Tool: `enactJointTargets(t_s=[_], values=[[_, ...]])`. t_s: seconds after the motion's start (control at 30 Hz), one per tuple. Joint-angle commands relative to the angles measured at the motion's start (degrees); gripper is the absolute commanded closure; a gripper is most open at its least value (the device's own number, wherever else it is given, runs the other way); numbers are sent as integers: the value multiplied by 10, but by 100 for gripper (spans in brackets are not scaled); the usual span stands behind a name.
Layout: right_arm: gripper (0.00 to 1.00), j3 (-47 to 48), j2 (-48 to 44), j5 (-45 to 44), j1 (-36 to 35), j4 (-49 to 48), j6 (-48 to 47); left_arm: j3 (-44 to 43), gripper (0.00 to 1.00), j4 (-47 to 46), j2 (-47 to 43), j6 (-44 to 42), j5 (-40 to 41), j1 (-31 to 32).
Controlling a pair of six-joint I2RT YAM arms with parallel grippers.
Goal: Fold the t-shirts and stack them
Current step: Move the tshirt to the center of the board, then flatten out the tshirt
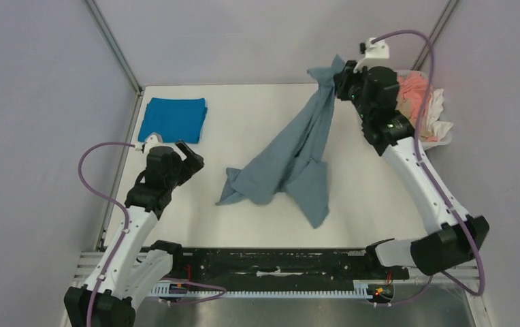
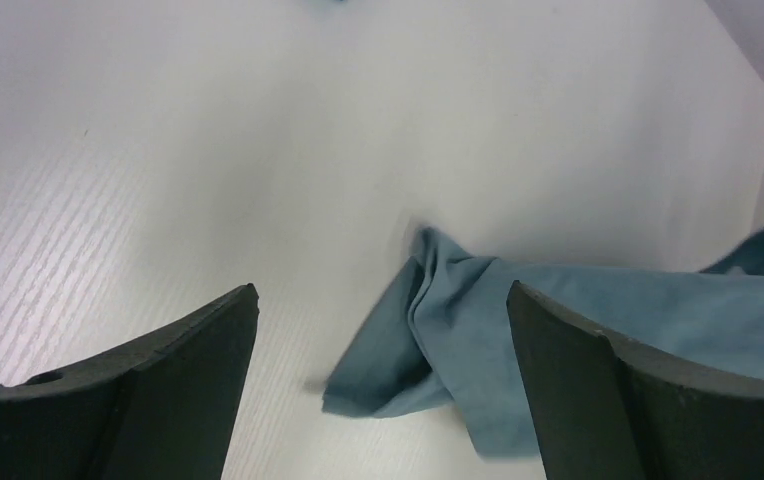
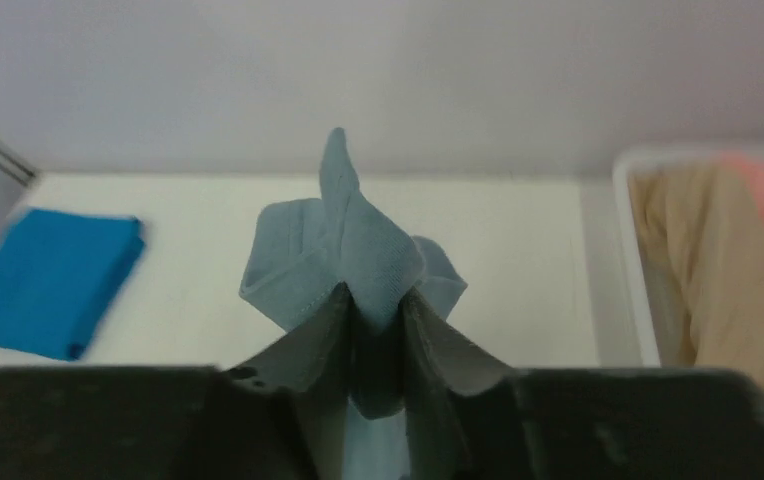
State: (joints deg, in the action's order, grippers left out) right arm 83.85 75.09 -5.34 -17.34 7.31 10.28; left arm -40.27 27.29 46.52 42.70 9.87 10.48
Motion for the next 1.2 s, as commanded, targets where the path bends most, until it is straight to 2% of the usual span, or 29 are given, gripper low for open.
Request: enactJointTargets(t_s=[0.0,0.03,0.1,0.13,0.17,0.23,0.33,0.47,0.6,0.8,0.97,1.07,1.13,1.17], values=[[65,-109,100,-150,11,83,-5,26,0,5,40,35,-27,0],[55,-106,124,-177,12,97,-2,27,0,6,51,34,-40,0],[45,-93,151,-213,12,127,-3,33,0,7,75,34,-70,1],[32,-93,152,-224,12,130,-3,39,0,5,87,35,-82,1],[3,-100,145,-233,12,131,-3,47,0,2,97,34,-96,2],[2,-128,114,-250,9,121,15,64,0,-6,114,35,-125,12],[2,-221,39,-248,5,96,50,86,1,-25,136,45,-144,36],[2,-363,-73,-222,0,96,114,93,6,-32,162,39,-142,74],[2,-461,-162,-201,-4,103,146,100,10,-46,190,33,-146,108],[2,-522,-233,-151,-19,143,143,100,21,-80,243,24,-132,129],[2,-549,-254,-139,-32,196,144,96,31,-111,272,7,-164,144],[2,-552,-263,-153,-39,230,147,103,42,-117,281,0,-182,162],[2,-552,-265,-152,-45,248,155,113,60,-118,284,1,-173,176],[2,-552,-261,-146,-49,255,159,117,80,-118,284,0,-165,180]])
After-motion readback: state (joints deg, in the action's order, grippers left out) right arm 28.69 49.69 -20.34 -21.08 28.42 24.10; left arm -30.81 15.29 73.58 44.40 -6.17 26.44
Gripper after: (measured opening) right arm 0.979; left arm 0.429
